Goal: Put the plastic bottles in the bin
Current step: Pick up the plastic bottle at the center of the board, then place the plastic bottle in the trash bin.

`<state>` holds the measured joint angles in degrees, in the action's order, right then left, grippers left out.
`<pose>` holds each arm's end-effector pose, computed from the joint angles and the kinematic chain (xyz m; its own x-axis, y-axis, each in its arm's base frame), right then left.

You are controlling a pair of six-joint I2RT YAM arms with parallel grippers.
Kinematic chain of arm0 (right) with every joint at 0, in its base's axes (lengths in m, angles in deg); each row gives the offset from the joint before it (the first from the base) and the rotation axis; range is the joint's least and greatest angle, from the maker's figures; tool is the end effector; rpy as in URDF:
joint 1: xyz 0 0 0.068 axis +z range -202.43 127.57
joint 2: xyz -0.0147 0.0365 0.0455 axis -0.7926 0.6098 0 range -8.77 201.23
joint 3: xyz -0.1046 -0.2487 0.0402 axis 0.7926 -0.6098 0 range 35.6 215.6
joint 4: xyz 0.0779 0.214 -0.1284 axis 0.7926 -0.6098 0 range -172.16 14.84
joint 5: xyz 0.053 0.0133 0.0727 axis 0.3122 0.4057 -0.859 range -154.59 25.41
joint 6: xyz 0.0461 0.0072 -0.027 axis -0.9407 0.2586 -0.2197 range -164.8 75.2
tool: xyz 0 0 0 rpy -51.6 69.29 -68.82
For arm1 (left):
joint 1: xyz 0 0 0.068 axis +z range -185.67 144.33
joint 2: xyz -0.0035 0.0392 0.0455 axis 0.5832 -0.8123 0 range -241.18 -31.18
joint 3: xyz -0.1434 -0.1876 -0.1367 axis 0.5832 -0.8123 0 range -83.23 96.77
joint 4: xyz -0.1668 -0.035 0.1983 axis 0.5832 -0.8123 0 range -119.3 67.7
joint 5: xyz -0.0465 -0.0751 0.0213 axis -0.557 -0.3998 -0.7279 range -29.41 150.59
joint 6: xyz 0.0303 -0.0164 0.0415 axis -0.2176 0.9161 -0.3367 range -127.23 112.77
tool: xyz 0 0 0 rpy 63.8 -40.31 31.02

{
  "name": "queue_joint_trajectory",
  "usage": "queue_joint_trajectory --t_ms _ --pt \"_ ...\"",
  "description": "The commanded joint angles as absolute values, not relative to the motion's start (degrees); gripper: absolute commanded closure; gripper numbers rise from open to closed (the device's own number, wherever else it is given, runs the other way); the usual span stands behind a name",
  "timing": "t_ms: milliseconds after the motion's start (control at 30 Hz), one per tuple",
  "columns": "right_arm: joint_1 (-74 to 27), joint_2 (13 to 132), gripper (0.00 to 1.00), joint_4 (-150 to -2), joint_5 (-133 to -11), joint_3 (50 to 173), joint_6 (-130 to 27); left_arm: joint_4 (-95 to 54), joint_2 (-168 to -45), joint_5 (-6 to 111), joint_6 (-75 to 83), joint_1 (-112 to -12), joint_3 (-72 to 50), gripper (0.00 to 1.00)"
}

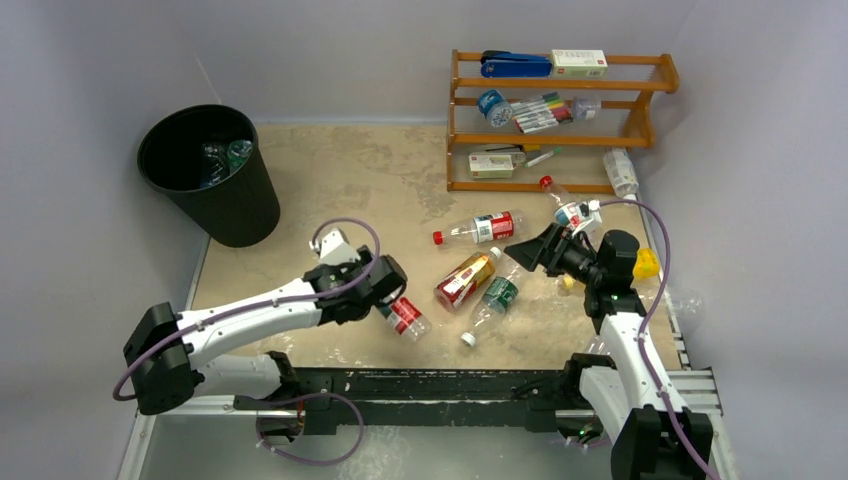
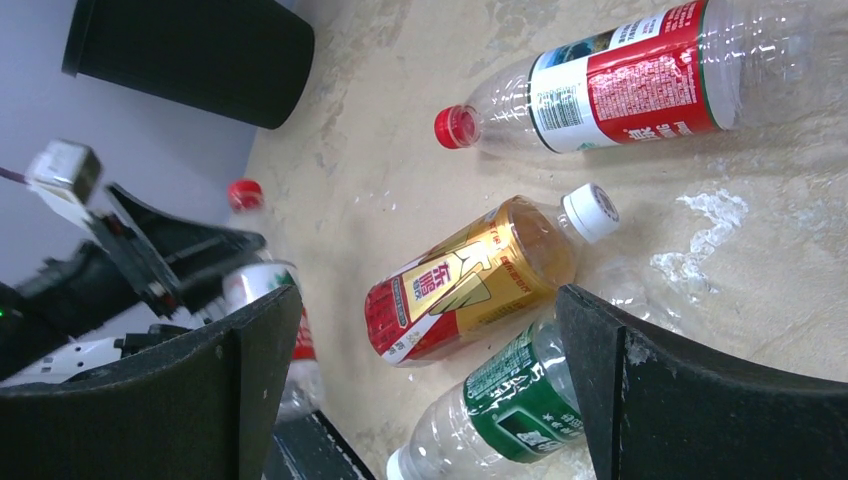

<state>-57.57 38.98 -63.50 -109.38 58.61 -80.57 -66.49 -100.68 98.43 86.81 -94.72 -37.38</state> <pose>0.1883 0.0082 0.2384 -0.5453 0.4655 -0.6971 -0.3712 0.6116 0.6987 0.1291 -0.1726 0.2229 -0.5231 -0.6592 -0.5402 -0.5146 0.7495 -0.4164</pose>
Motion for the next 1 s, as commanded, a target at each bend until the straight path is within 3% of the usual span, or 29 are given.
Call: queue_joint_trajectory --t_ms 0,533,967 --pt "-57.21 37.92 0.0 -64.28 -110.73 60.81 -79.72 -71.86 -98.76 104.63 74.57 -90.47 -28.49 0.45" --pt "-57.25 35.42 0.0 -66.91 -110.11 60.8 -79.52 -77.23 -103.41 110.69 45.3 -69.73 0.48 0.41" --pt "-57.23 33.91 0.0 -67.53 -110.23 59.56 -79.62 -73.77 -113.48 103.89 29.59 -40.85 24.96 0.38"
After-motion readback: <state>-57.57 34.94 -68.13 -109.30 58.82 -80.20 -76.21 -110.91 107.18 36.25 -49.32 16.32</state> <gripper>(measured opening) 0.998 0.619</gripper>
